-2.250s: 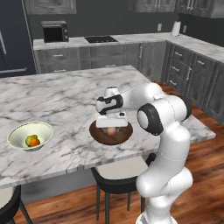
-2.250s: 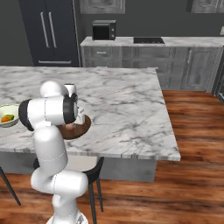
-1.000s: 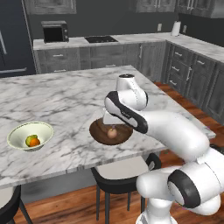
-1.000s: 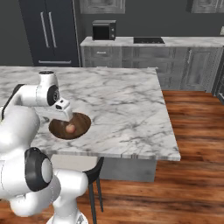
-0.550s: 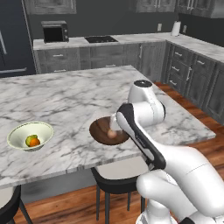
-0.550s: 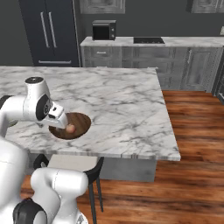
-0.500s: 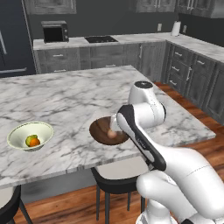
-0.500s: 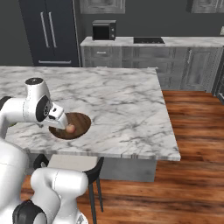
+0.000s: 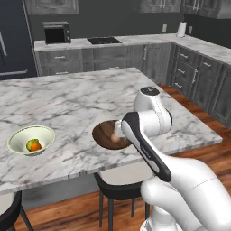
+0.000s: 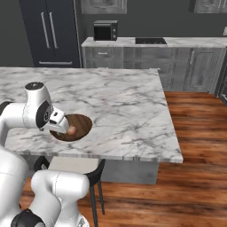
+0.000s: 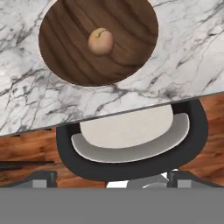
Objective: Take the fruits from the plate on the dining counter and place two fruits in each bowl.
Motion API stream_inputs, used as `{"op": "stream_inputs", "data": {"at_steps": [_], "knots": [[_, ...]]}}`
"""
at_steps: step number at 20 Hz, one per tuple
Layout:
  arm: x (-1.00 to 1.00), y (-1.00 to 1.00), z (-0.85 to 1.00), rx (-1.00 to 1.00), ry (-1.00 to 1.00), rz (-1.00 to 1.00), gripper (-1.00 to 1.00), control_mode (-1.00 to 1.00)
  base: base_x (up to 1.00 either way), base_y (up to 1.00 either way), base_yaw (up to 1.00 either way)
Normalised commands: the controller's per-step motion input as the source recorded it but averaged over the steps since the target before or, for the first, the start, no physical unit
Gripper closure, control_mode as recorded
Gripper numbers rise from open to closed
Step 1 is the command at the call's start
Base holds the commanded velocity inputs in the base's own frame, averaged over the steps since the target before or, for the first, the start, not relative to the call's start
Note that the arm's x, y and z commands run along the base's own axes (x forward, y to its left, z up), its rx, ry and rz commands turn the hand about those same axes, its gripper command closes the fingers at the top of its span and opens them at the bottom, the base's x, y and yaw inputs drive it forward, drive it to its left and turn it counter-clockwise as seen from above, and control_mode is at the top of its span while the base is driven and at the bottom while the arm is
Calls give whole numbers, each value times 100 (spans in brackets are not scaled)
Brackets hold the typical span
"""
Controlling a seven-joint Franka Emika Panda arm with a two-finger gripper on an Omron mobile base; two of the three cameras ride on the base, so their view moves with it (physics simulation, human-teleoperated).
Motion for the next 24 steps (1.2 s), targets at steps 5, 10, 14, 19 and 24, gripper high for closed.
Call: {"op": "stream_inputs", "data": {"at_steps": [5,10,14,19,24], "knots": [[0,0,0,0,0,0,-100,100,-12,69,2],[0,0,0,0,0,0,-100,100,0,89,12],[0,0,0,0,0,0,-100,100,4,99,17],[0,0,0,0,0,0,-100,100,50,100,1],[0,0,0,0,0,0,-100,100,38,89,-2]]}}
